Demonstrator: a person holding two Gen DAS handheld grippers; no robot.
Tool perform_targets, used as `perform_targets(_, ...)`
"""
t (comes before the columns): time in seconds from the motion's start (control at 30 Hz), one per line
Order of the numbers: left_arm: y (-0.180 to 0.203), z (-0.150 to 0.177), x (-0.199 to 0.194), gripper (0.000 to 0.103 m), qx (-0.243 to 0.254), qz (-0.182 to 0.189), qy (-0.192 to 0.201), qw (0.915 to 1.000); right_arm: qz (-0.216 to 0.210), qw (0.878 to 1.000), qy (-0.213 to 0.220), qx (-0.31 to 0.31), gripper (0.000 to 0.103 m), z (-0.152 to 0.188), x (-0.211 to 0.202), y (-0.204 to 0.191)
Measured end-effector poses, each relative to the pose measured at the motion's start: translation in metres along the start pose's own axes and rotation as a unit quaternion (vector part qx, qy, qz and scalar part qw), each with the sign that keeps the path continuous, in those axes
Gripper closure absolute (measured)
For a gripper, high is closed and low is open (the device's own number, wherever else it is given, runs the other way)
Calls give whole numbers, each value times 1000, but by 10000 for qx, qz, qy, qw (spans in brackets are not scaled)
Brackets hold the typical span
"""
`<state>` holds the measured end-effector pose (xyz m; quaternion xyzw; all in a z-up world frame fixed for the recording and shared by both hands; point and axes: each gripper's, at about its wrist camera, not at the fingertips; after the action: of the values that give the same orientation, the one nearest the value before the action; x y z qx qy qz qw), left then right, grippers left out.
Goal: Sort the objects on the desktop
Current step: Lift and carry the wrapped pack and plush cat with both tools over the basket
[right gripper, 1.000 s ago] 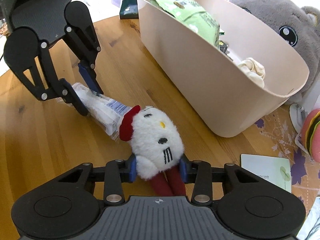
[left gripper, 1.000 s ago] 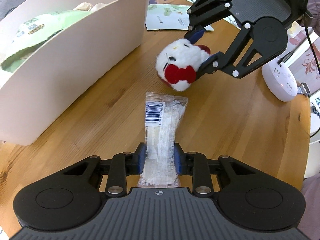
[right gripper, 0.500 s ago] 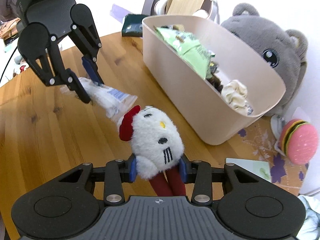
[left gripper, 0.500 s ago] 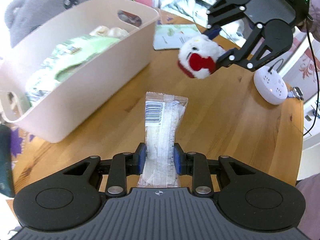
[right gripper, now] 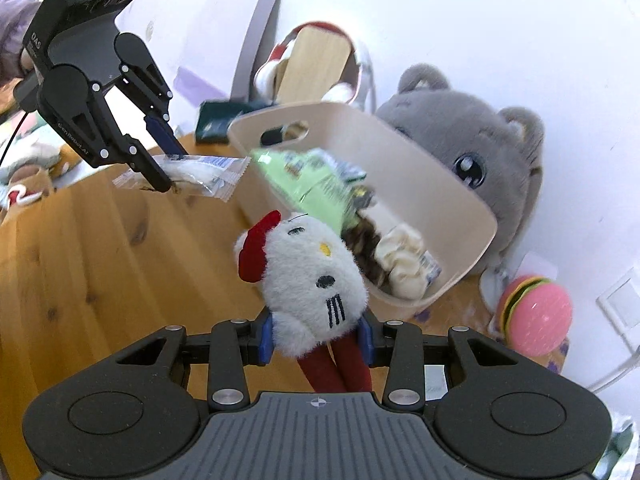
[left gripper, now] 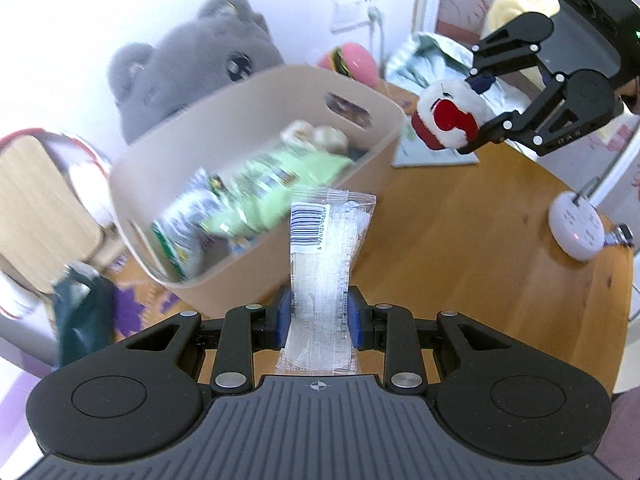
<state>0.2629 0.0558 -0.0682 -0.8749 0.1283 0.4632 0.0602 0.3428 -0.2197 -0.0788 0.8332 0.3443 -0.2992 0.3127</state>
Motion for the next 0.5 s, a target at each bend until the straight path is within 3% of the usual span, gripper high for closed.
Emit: perform_targets(0.5,-50,-60,-14,74,-551,-805,513,9939,463,9963,278,661,65,-53,26,30)
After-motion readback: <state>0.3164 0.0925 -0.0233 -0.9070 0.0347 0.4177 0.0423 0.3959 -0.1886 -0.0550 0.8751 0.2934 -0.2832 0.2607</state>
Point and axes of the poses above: each gripper's, at about its wrist camera, not at the fingertips, and x roughly the way its jaws point, y to its right, z to its underside, and after that the axes turned 13 degrees about z, right-handed
